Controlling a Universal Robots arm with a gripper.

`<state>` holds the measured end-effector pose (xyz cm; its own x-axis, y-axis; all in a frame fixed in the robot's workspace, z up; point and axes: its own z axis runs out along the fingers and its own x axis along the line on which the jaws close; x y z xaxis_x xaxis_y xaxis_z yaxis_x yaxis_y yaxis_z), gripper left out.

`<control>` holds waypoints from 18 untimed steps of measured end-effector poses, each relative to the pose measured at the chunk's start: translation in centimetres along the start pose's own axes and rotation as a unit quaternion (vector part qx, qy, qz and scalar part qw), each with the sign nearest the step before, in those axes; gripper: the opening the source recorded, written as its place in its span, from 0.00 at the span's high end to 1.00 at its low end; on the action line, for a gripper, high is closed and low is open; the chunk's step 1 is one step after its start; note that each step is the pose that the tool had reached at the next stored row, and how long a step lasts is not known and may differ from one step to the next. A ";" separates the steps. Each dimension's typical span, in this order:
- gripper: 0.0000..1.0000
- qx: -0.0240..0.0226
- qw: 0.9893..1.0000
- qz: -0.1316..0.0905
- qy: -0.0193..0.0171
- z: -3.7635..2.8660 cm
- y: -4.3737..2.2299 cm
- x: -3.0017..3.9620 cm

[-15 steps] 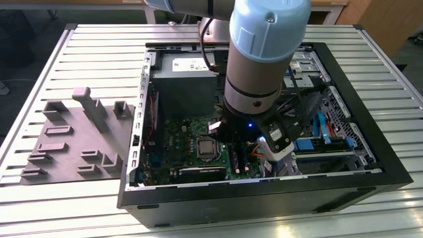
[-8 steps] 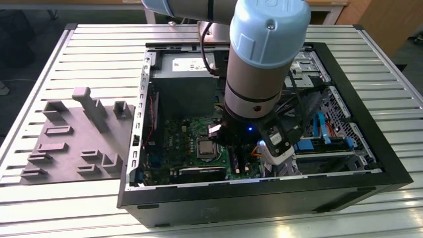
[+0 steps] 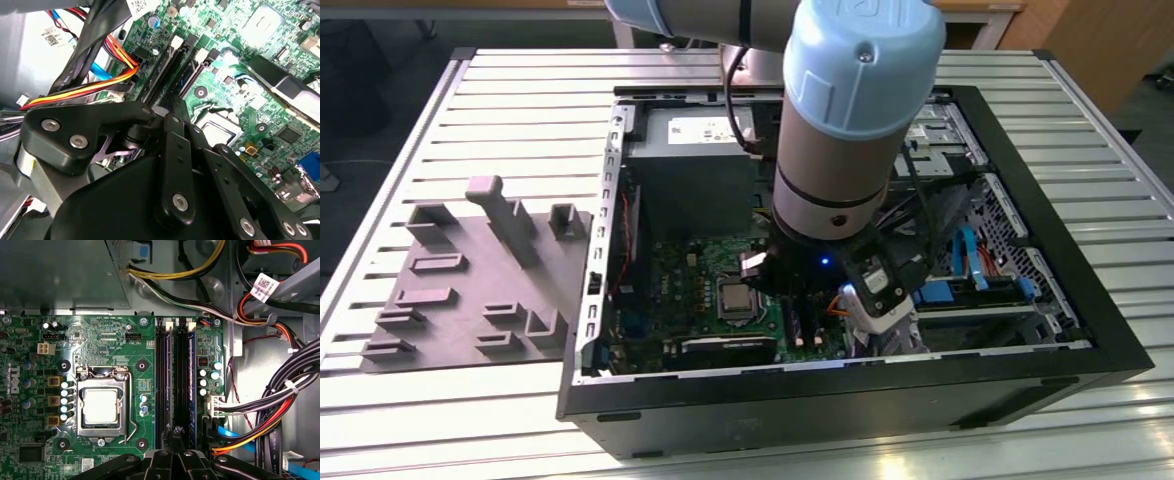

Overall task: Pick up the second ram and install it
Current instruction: 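Press down the second ram until it locks into place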

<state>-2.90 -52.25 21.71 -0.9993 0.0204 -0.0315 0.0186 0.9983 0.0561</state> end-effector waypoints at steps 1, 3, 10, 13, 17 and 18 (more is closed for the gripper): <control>0.89 0.000 1.000 0.000 0.000 0.05 -0.01 0.00; 0.89 0.000 1.000 0.000 0.000 0.10 0.00 0.00; 0.89 -0.001 1.000 0.000 0.000 0.00 0.03 -0.01; 0.89 -0.001 1.000 0.000 0.000 -0.55 0.06 -0.02; 0.89 -0.001 1.000 0.000 0.000 -1.68 0.11 -0.06; 0.89 -0.001 1.000 0.000 0.000 -1.94 0.13 -0.07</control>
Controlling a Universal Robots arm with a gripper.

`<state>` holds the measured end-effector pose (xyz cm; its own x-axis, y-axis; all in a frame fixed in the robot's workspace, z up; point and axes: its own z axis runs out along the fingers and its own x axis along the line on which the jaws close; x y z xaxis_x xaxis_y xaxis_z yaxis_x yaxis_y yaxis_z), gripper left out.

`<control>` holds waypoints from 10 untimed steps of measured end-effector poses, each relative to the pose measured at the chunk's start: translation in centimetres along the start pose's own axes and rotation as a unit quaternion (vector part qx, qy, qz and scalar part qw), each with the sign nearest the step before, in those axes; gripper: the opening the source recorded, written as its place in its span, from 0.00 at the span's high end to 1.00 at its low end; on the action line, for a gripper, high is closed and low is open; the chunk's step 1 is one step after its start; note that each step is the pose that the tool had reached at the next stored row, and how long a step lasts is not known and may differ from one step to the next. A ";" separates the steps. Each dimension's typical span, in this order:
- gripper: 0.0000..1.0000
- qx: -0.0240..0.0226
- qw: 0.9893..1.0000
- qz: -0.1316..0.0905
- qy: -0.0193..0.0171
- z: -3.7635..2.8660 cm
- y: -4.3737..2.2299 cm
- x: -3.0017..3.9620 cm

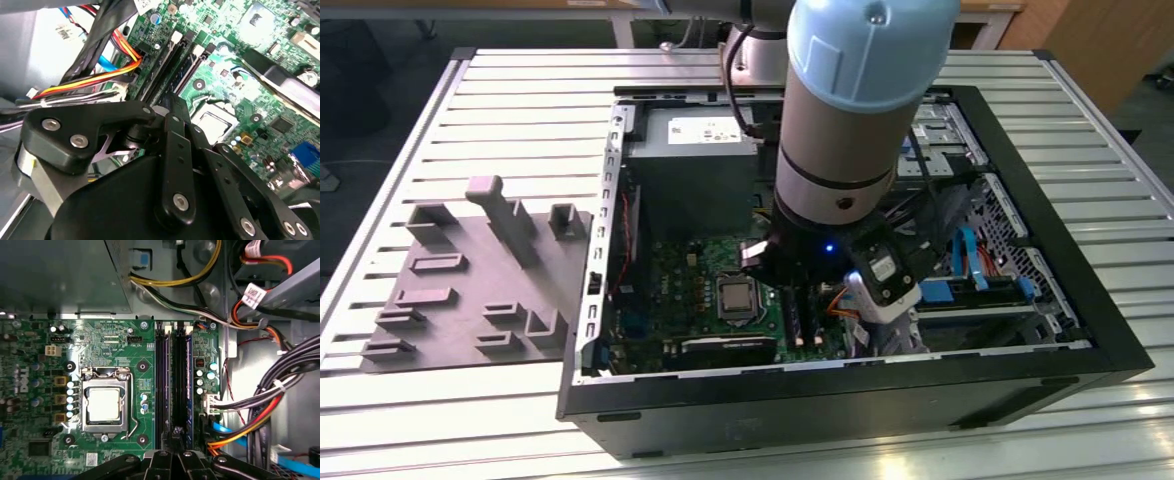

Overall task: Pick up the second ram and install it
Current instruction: 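Press down the second ram until it locks into place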

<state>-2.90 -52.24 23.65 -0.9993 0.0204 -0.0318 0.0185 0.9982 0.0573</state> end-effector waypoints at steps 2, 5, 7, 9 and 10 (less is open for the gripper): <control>0.89 0.000 1.000 0.000 0.000 -0.46 0.02 -0.01; 0.89 0.000 1.000 0.000 0.000 -1.07 0.06 -0.03; 0.89 0.000 1.000 0.000 0.000 -1.39 0.08 -0.04; 0.89 0.000 1.000 0.000 0.000 -1.43 0.08 -0.04; 0.89 0.000 1.000 0.000 0.000 -1.43 0.08 -0.04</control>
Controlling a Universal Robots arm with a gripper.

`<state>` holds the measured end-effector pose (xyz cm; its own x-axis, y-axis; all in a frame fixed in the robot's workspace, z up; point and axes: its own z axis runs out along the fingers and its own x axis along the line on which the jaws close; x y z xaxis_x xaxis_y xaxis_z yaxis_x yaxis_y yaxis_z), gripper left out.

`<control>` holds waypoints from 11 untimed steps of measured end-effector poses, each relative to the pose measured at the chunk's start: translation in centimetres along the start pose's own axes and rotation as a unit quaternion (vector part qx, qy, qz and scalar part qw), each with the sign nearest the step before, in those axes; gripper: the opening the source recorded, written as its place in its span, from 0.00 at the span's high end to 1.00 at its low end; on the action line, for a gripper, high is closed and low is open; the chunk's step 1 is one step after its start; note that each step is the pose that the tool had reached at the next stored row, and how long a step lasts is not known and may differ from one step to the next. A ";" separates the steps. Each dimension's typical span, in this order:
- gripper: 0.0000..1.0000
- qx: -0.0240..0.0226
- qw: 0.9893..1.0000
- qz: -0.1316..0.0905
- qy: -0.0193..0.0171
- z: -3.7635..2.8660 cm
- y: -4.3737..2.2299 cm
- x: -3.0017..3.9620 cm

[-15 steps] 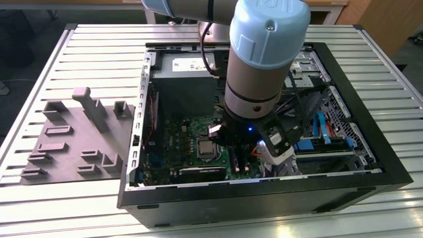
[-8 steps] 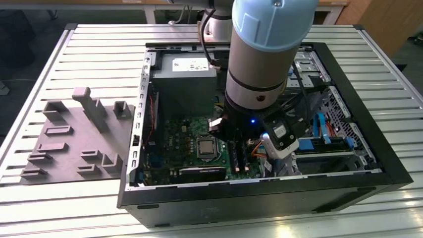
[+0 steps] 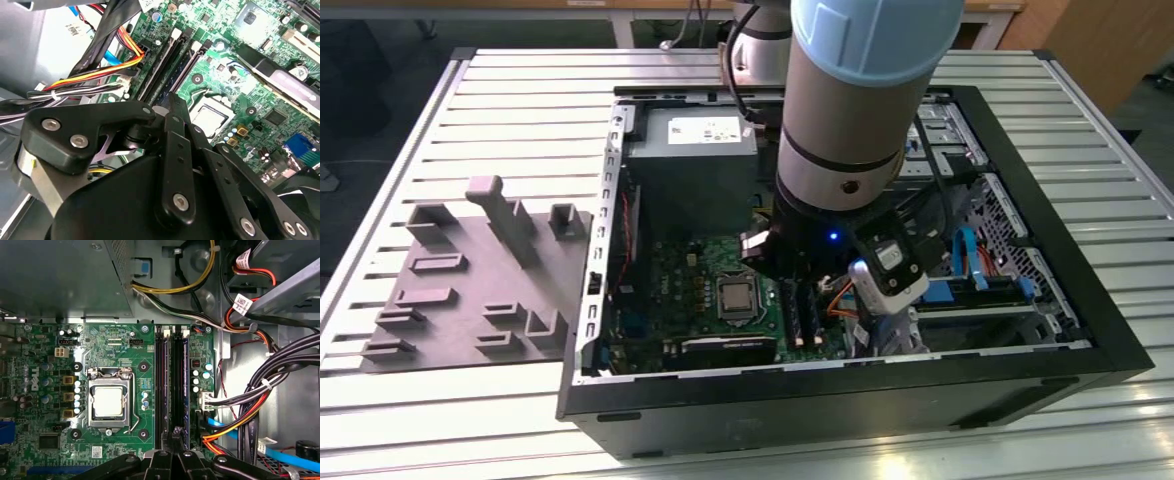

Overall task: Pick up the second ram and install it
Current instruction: 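Press down the second ram until it locks into place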

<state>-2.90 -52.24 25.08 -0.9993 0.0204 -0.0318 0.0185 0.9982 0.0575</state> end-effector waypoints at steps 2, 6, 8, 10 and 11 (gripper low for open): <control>0.89 0.000 1.000 0.000 0.000 -0.01 0.00 0.00; 0.89 0.000 1.000 0.000 0.000 -0.02 0.13 0.00; 0.89 0.000 1.000 0.000 0.000 0.00 0.34 0.01; 0.89 0.000 1.000 0.000 0.000 0.02 0.58 0.01; 0.89 0.000 1.000 0.000 0.000 0.03 0.70 0.01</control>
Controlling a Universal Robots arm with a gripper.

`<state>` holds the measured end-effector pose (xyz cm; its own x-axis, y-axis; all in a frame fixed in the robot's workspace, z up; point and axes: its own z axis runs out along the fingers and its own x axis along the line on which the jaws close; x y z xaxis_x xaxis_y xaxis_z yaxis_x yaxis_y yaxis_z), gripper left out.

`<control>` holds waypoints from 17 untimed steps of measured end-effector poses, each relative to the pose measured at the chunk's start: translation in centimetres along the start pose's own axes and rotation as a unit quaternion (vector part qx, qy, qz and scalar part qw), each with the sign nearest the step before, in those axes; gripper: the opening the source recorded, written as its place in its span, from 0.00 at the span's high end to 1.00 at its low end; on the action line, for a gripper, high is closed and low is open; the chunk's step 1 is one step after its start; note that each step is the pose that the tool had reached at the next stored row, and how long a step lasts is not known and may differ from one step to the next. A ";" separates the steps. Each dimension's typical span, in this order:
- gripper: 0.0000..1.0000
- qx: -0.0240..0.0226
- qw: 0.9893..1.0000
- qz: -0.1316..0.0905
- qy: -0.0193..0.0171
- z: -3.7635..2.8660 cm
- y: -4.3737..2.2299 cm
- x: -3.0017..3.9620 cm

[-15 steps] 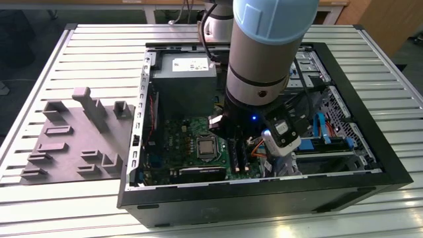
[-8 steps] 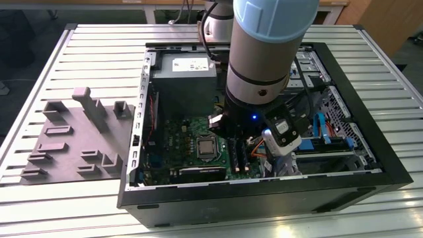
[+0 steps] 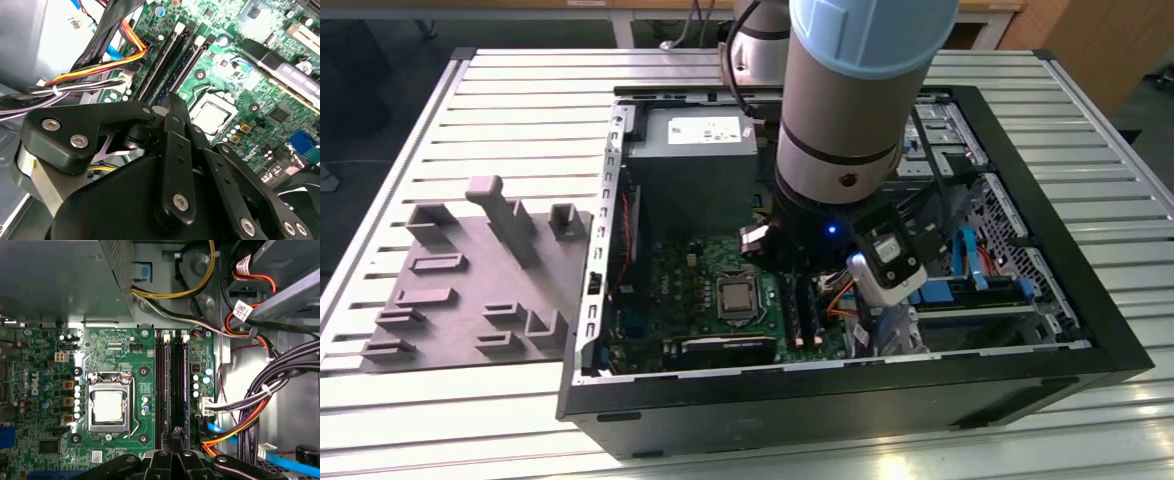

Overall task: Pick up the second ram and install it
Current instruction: 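Press down the second ram until it locks into place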

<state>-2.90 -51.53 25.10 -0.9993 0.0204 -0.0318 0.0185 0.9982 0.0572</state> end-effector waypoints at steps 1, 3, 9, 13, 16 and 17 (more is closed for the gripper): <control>0.89 0.000 1.000 0.000 0.000 0.01 0.14 0.00; 0.89 0.000 1.000 0.000 0.000 0.02 0.43 0.01; 0.89 0.000 1.000 0.000 0.000 0.07 1.35 0.03; 0.89 0.000 1.000 0.000 0.000 0.11 1.88 0.04; 0.89 0.000 1.000 0.000 0.000 0.11 1.90 0.04; 0.89 0.000 1.000 0.000 0.000 0.11 1.92 0.04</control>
<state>-2.90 -49.60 25.10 -0.9993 0.0204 -0.0317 0.0185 0.9982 0.0572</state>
